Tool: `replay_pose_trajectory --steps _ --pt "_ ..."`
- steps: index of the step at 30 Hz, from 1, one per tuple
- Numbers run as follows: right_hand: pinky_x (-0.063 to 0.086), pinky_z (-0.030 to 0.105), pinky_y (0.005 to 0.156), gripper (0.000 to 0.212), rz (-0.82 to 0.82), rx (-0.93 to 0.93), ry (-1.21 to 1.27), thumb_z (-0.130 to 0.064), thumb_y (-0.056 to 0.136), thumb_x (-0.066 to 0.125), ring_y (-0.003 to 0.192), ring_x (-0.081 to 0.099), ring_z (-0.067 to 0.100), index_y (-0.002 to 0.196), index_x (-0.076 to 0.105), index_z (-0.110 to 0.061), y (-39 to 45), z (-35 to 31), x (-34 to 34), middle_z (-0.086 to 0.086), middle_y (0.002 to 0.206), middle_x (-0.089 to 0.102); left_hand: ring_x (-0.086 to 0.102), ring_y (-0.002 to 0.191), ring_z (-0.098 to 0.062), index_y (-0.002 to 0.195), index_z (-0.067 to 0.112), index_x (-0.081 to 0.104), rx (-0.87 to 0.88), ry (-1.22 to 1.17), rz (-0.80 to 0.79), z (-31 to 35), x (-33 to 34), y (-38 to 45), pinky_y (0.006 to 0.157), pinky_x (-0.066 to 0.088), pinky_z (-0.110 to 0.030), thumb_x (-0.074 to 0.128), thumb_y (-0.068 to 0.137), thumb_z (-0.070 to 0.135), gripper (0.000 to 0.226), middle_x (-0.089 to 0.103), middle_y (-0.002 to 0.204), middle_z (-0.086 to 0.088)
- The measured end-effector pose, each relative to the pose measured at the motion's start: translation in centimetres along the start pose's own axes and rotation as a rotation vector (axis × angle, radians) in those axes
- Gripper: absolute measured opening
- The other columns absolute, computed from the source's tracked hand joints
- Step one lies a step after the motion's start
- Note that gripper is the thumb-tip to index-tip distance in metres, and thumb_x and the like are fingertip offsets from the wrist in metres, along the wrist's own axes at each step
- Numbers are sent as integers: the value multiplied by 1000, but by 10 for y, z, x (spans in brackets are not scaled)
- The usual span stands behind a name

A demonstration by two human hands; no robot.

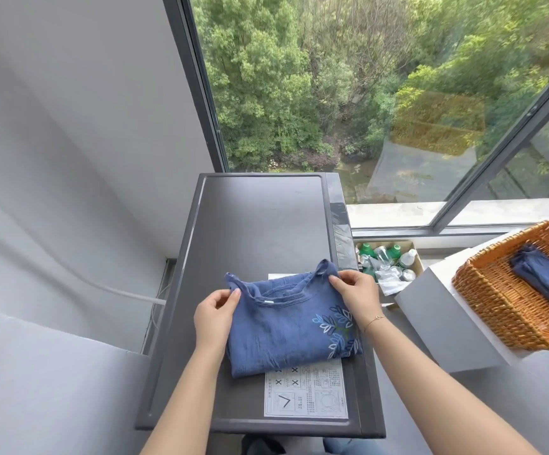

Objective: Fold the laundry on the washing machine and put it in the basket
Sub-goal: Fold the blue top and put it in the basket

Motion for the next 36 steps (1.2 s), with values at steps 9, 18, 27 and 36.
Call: replay_pose_trajectory --steps 9,18,27,36 --pt "49 21 64 12 -57 144 22 -12 90 62 69 57 13 90 72 -5 19 3 4 2 74 67 63 80 -23 85 12 64 -173 57 9 -12 0 19 72 47 -34 61 90 21 11 69 81 -2" --pt "47 21 71 18 -13 169 89 -12 87 67 83 61 12 103 67 -4 -35 22 -15 7 96 69 67 88 -21 96 15 62 -256 74 11 -37 -16 -4 86 54 -44 61 83 48 36 71 94 -3" --pt "59 43 77 31 -262 388 251 -21 84 72 82 71 32 102 67 4 -44 2 -5 17 91 73 71 88 -22 103 4 67 -461 -268 -404 -6 3 -20 73 56 -31 56 96 31 31 74 97 -11" --pt "59 32 65 18 -147 338 577 -14 92 60 78 72 23 109 61 -10 -79 11 -21 11 93 74 68 99 -15 112 25 60 -103 -63 -439 2 14 -25 92 53 -40 49 98 37 21 71 109 1"
Point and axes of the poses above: each hand's wrist, its own y-axis towards the middle knuckle, its own x-axis out of the palm, z = x × y, the point moved 1 cm from there along y, towards the middle knuckle
